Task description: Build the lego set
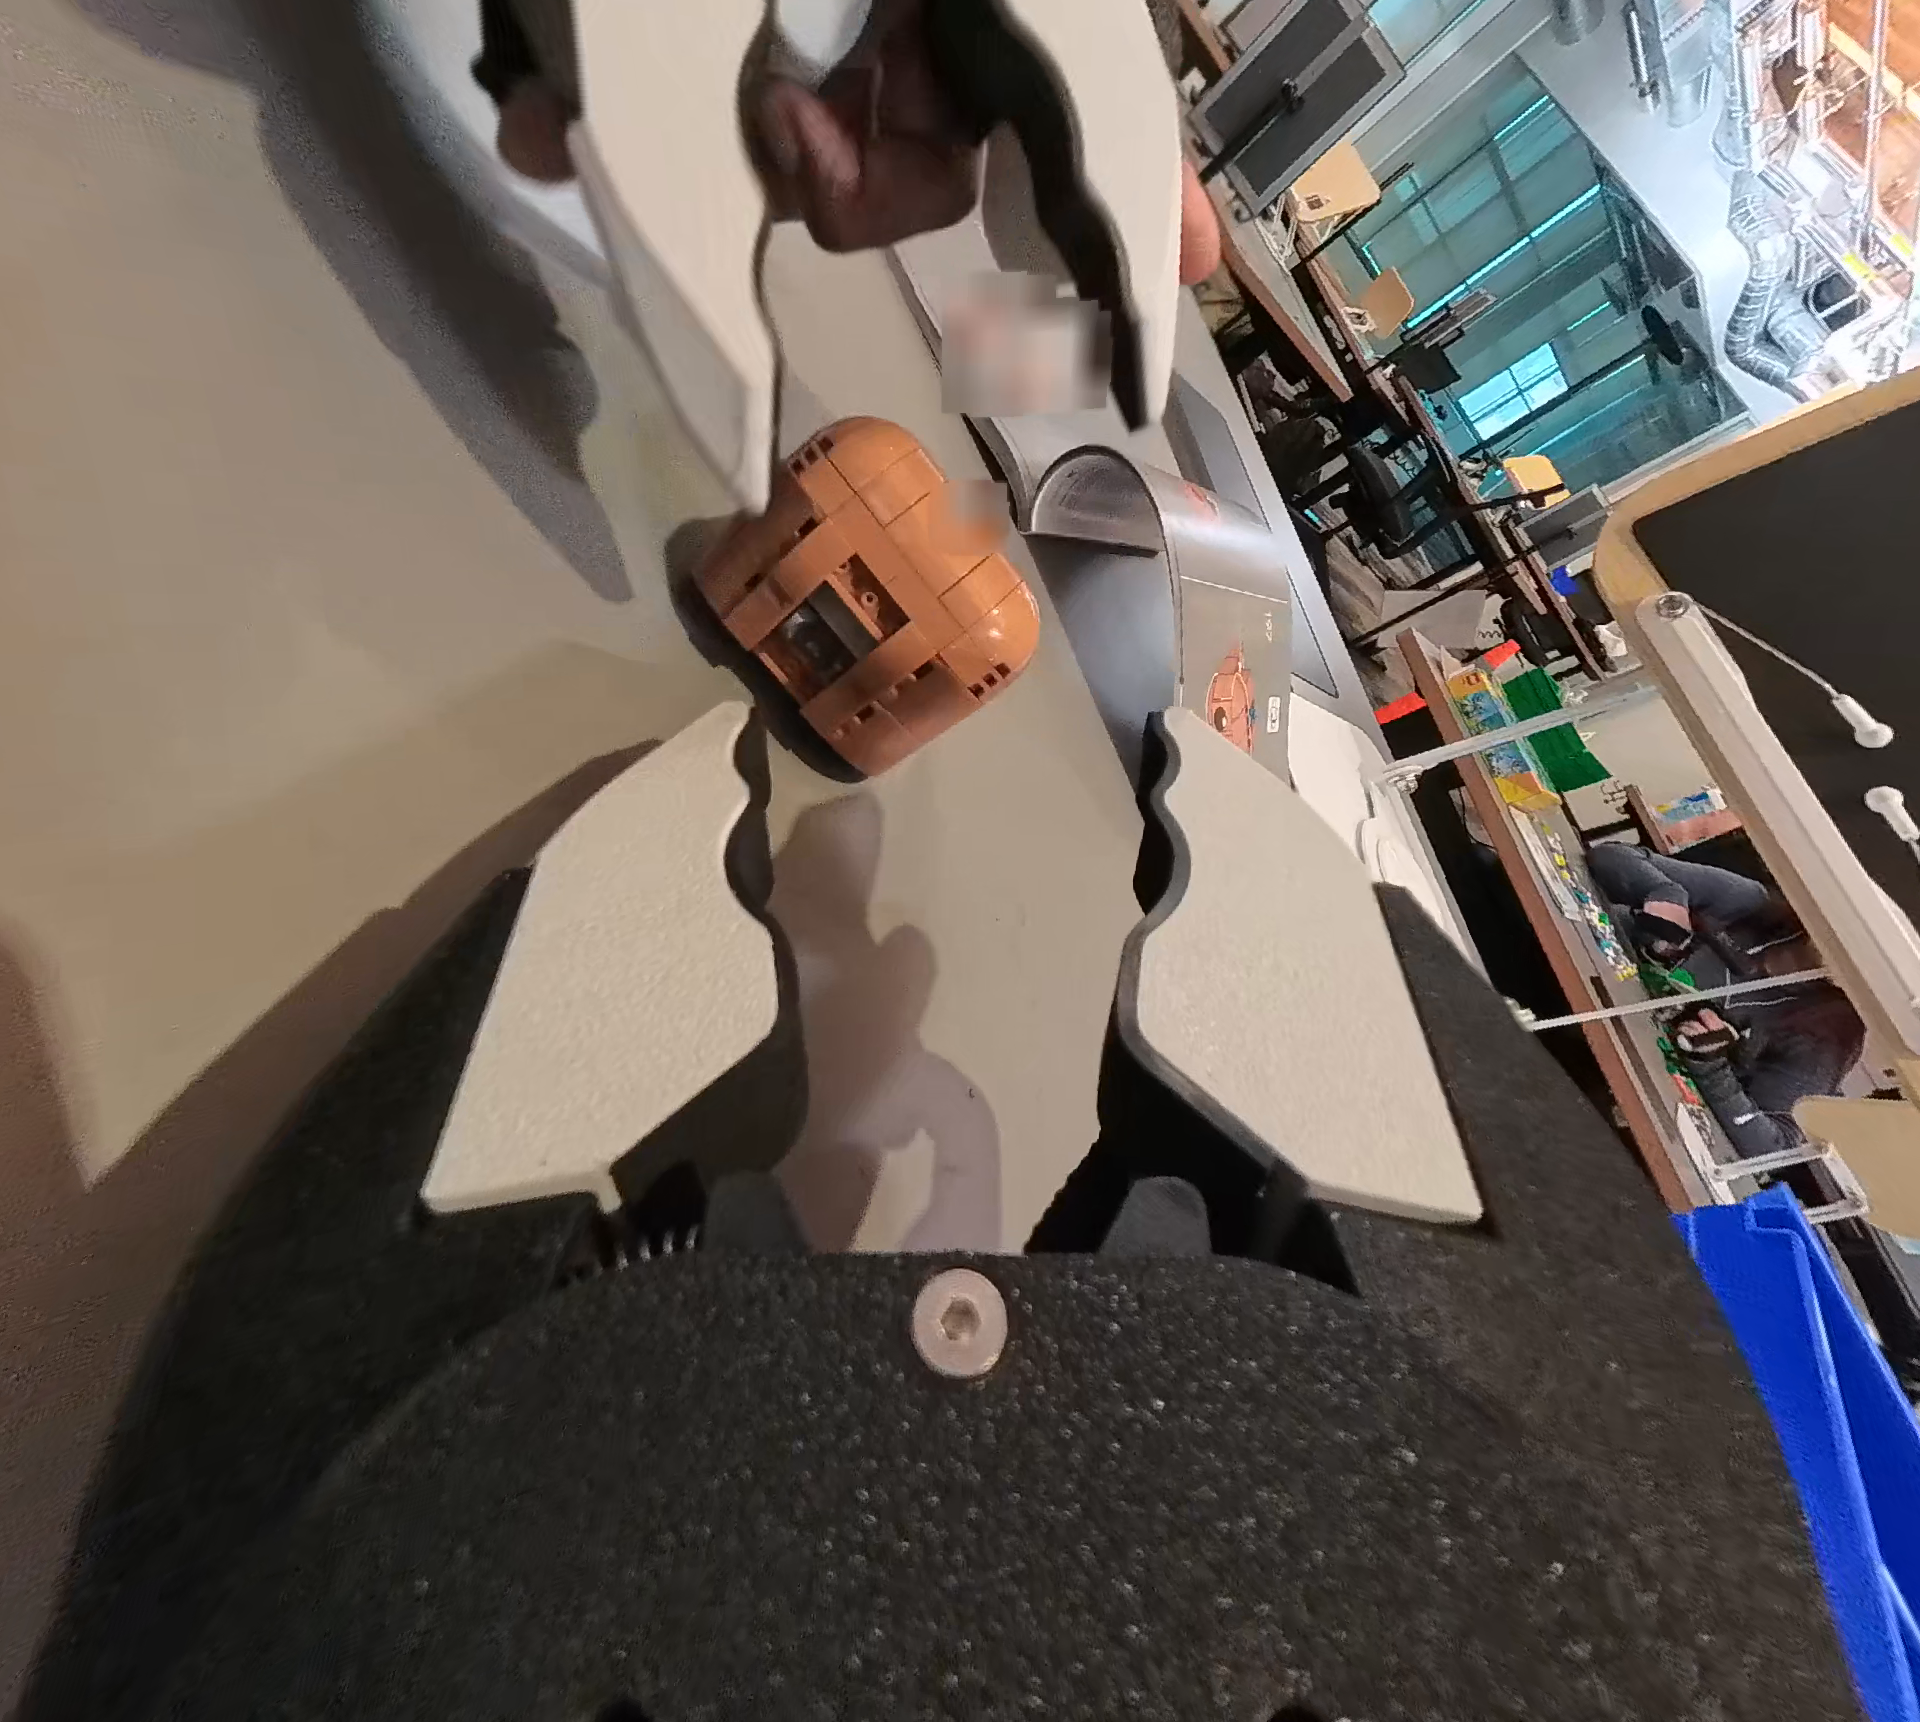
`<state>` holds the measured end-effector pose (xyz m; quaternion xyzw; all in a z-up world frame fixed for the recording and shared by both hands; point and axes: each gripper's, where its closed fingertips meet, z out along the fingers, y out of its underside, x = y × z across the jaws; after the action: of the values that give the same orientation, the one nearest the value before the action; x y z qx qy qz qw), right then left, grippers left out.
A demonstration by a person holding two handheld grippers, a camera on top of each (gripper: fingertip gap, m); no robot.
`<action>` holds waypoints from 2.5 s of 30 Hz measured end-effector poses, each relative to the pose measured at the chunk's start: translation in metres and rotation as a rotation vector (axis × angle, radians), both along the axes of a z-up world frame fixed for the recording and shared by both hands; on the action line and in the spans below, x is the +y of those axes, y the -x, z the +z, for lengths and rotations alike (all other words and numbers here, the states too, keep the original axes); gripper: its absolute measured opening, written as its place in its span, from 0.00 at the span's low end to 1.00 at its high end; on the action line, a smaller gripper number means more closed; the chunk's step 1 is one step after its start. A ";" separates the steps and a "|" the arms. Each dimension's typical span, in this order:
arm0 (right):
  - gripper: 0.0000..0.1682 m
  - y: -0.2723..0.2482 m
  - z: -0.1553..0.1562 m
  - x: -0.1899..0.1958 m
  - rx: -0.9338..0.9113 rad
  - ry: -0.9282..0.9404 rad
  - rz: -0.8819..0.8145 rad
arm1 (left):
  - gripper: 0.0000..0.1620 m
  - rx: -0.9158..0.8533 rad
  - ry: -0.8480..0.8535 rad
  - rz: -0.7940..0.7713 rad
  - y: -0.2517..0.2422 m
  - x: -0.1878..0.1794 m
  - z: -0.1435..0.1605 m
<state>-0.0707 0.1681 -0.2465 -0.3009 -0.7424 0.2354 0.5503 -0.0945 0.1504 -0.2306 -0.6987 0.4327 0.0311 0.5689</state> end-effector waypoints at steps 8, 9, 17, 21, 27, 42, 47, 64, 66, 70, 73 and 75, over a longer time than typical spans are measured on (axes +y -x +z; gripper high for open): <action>0.38 0.000 -0.001 0.005 0.018 0.026 -0.028 | 0.45 -0.448 0.383 0.048 0.023 -0.009 -0.012; 0.37 0.000 -0.001 0.007 0.020 0.028 -0.034 | 0.45 -0.468 0.416 0.056 0.022 -0.010 -0.015; 0.33 0.001 0.000 0.027 0.023 0.067 -0.139 | 0.45 -0.536 0.430 0.112 0.039 -0.005 -0.018; 0.32 0.001 -0.003 0.039 0.005 0.067 -0.207 | 0.42 -0.597 0.317 0.201 0.069 0.006 -0.009; 0.29 0.001 -0.005 0.055 -0.027 0.131 -0.301 | 0.39 -0.760 0.260 0.275 0.095 0.013 0.004; 0.26 -0.002 -0.002 0.085 -0.042 0.409 -0.468 | 0.38 -0.907 0.433 0.288 0.093 0.009 -0.007; 0.25 -0.001 -0.008 0.085 -0.079 0.405 -0.480 | 0.38 -0.863 0.401 0.322 0.096 0.011 -0.009; 0.26 0.082 -0.017 0.113 -0.140 0.188 -0.366 | 0.38 -0.504 0.193 0.475 0.123 0.017 -0.012; 0.26 0.088 -0.019 0.113 -0.136 0.108 -0.338 | 0.38 -0.504 0.194 0.471 0.120 0.016 -0.011; 0.25 0.097 -0.022 0.107 -0.153 0.074 -0.273 | 0.38 -0.493 0.206 0.456 0.113 0.016 -0.013; 0.23 0.097 -0.024 0.107 -0.175 0.104 -0.272 | 0.38 -0.470 0.211 0.456 0.111 0.016 -0.016; 0.22 0.097 -0.026 0.107 -0.189 0.128 -0.271 | 0.38 -0.471 0.211 0.459 0.112 0.016 -0.016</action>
<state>-0.1676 0.2752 -0.2721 -0.4536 -0.7270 0.1763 0.4844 -0.2062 0.1668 -0.2465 -0.8208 0.1218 -0.0488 0.5559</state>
